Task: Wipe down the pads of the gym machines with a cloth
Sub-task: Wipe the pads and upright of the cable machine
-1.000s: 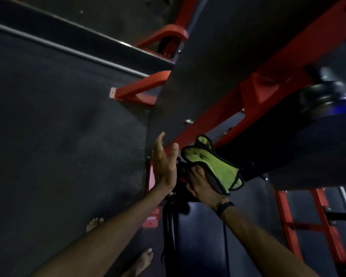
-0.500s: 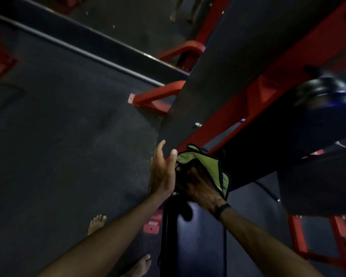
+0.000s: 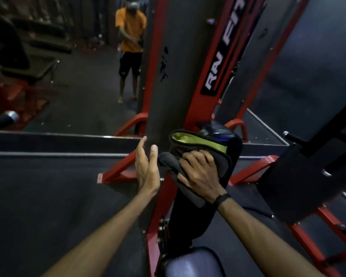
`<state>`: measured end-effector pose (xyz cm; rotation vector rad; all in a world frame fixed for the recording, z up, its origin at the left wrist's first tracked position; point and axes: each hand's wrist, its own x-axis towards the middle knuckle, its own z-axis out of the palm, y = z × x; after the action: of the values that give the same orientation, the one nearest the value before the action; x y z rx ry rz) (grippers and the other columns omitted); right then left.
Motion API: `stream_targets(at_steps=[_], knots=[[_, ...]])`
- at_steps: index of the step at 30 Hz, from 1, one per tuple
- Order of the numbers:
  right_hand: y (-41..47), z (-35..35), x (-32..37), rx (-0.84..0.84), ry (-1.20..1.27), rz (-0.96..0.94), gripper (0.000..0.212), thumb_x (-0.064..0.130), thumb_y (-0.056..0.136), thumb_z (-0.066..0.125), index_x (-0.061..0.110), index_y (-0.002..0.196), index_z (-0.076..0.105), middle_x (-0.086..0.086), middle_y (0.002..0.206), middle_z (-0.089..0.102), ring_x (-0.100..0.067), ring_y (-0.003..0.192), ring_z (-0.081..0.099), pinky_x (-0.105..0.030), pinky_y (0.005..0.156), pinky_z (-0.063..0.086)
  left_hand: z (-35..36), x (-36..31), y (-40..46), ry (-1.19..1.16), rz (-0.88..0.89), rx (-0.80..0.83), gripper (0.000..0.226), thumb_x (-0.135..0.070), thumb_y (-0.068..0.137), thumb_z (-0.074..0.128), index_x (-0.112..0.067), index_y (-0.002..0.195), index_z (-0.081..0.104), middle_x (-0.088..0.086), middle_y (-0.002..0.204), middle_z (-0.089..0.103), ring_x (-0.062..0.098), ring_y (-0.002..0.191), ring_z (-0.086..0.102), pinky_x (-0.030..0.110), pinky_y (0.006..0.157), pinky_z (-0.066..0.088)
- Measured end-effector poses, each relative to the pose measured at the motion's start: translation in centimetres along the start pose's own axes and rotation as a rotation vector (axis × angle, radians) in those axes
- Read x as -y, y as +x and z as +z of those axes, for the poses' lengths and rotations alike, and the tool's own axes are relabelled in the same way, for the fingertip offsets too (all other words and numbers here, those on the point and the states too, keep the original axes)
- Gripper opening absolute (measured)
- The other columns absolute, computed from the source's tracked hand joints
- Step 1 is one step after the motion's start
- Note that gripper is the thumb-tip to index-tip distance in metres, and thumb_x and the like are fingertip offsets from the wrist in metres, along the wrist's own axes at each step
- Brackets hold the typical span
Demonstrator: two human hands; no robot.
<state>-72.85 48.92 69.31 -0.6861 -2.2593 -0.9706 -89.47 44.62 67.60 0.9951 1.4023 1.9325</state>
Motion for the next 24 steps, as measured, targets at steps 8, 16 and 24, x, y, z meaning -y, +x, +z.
stream_targets(at_steps=[8, 16, 24], knots=[[4.2, -1.9, -2.2, -0.209, -0.048, 0.573, 0.026, 0.033, 0.084, 0.065, 0.011, 0.098, 0.068, -0.011, 0.104, 0.063, -0.033, 0.103, 0.057, -0.049, 0.091, 0.04, 1.2, -2.5, 2.2, -0.044, 0.11, 0.235, 0.073, -0.065, 0.089, 0.04, -0.025, 0.151, 0.039, -0.009, 0.154, 0.042, 0.003, 0.141, 0.038, 0.032, 0.116, 0.032], [4.9, -1.0, 3.7, -0.032, -0.027, 0.96, 0.074, 0.059, 0.076, 0.067, 0.026, 0.14, 0.051, -0.013, 0.151, 0.034, -0.041, 0.146, 0.024, -0.069, 0.115, 0.017, 3.9, -4.1, 3.8, -0.15, 0.123, 0.419, 0.067, -0.064, 0.093, 0.044, -0.02, 0.144, 0.048, -0.002, 0.14, 0.058, 0.011, 0.132, 0.053, 0.045, 0.114, 0.04], [6.7, -1.0, -0.9, -0.151, 0.014, 1.231, 0.057, 0.066, 0.076, 0.057, 0.035, 0.124, 0.06, -0.005, 0.145, 0.041, -0.035, 0.143, 0.028, -0.063, 0.108, 0.029, 5.7, -5.5, 6.9, -0.133, 0.249, 0.525, 0.064, -0.058, 0.094, 0.042, -0.017, 0.142, 0.052, -0.004, 0.144, 0.055, 0.004, 0.136, 0.046, 0.04, 0.117, 0.036]])
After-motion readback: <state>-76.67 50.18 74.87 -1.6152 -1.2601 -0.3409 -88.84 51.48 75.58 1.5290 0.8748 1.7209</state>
